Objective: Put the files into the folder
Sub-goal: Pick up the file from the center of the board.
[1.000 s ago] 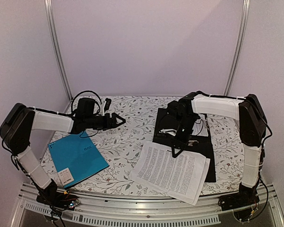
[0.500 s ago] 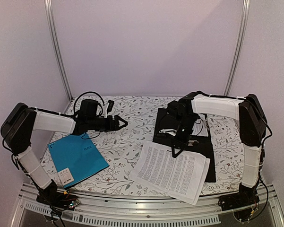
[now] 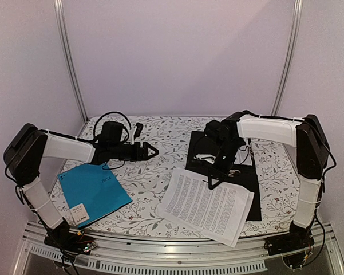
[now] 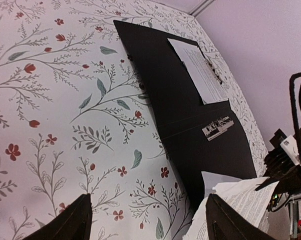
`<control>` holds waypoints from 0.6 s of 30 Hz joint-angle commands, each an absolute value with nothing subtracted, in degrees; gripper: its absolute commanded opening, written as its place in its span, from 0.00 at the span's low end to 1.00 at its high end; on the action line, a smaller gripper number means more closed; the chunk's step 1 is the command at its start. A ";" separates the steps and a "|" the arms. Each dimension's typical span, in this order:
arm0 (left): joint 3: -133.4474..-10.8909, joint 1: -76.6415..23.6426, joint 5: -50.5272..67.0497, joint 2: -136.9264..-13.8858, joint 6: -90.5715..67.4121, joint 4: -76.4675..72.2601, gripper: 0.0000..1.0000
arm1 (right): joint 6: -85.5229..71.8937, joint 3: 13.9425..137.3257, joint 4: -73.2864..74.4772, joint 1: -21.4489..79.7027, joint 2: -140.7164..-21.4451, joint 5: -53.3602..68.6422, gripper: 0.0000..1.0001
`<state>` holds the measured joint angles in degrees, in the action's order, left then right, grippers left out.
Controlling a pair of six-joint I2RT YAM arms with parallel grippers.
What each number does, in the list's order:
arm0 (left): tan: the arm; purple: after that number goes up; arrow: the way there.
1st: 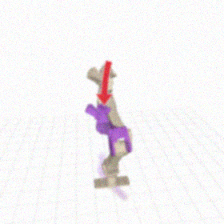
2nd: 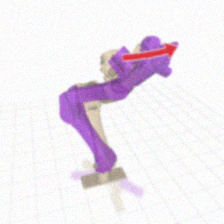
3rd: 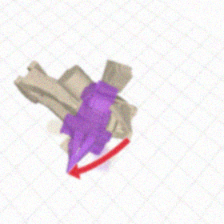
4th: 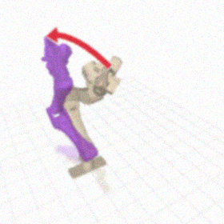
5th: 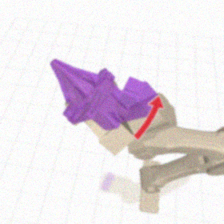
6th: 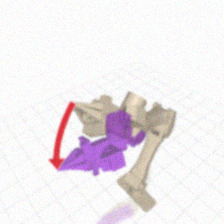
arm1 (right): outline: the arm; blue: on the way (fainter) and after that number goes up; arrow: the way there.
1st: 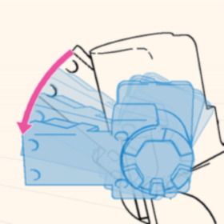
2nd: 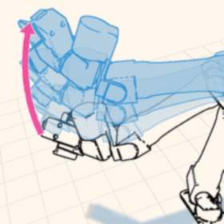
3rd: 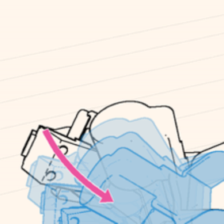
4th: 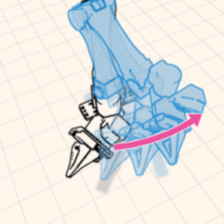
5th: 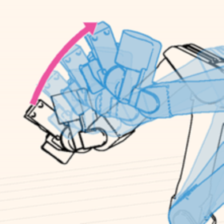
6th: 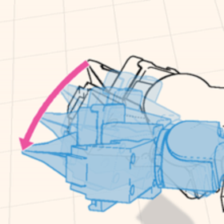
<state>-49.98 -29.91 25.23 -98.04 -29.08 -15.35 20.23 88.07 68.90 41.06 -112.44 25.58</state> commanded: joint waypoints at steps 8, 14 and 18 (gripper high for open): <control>-53.32 -31.93 24.87 -100.57 -27.70 -14.83 0.78 | 18.73 82.79 61.26 40.48 -104.56 27.29 0.00; -53.94 -32.91 25.23 -101.77 -28.32 -16.43 0.78 | 17.70 79.12 56.41 40.15 -100.08 27.42 0.00; -54.48 -33.30 25.40 -102.06 -28.62 -16.88 0.78 | 16.65 77.40 54.00 39.97 -97.25 27.21 0.00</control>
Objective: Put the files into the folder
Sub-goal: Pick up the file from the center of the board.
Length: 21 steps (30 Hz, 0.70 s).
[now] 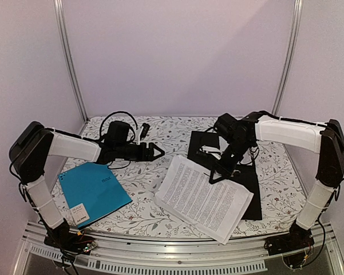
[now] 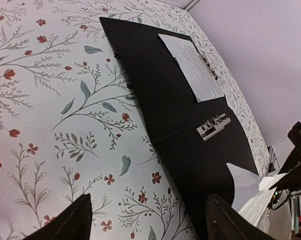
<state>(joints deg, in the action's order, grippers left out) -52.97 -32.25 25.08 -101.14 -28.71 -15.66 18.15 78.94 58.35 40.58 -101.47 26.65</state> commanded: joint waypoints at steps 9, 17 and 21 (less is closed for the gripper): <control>-54.66 -33.57 26.86 -101.49 -28.92 -18.38 0.78 | 15.25 74.12 50.59 39.73 -92.95 26.00 0.00; -50.96 -33.57 33.48 -99.71 -29.94 -28.38 0.78 | 14.24 71.48 47.61 38.67 -89.47 25.85 0.00; -49.48 -33.42 35.85 -99.14 -29.44 -32.95 0.77 | 14.40 70.89 47.19 38.35 -88.75 25.45 0.00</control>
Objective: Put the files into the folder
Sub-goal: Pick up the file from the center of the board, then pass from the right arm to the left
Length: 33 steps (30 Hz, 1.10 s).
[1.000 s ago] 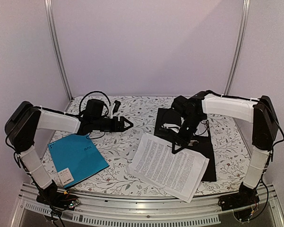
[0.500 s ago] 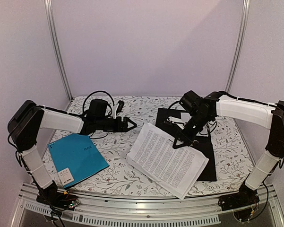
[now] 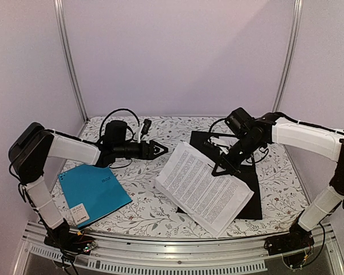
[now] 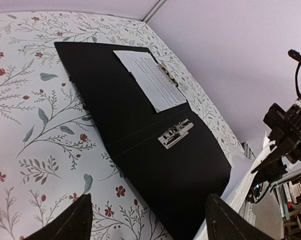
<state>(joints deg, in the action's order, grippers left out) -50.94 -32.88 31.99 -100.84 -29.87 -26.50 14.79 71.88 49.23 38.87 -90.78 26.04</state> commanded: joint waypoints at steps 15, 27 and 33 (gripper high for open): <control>-55.06 -32.17 49.39 -104.78 -21.64 -29.21 0.77 | 14.65 69.03 45.00 37.66 -85.56 25.76 0.00; -59.75 -33.53 58.90 -109.92 -21.88 -31.32 0.65 | 12.56 68.04 42.46 36.65 -83.80 26.41 0.00; -61.45 -35.00 60.84 -112.48 -21.27 -29.25 0.51 | 11.18 66.58 39.93 36.58 -82.70 26.38 0.00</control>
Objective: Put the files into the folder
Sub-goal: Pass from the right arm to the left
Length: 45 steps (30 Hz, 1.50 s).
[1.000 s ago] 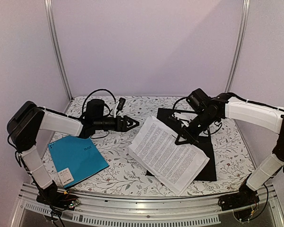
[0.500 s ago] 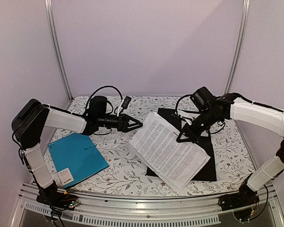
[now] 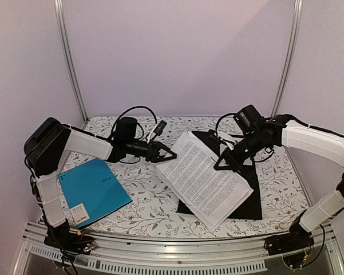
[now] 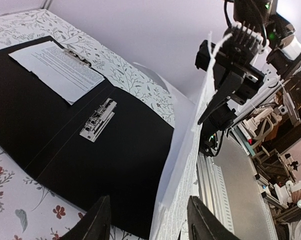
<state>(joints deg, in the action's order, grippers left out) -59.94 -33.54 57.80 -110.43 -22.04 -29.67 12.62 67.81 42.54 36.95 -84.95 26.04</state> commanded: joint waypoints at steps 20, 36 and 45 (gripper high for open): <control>-65.90 -37.37 57.45 -106.14 -9.33 -8.29 0.00 | 6.49 64.43 39.07 35.91 -81.04 18.40 0.50; -77.17 -40.24 50.21 -99.84 15.35 24.60 0.00 | 8.58 72.21 39.65 35.25 -84.70 21.75 0.99; -80.68 -41.55 50.16 -99.92 17.42 27.73 0.00 | 12.23 72.15 34.94 35.25 -89.24 36.03 0.88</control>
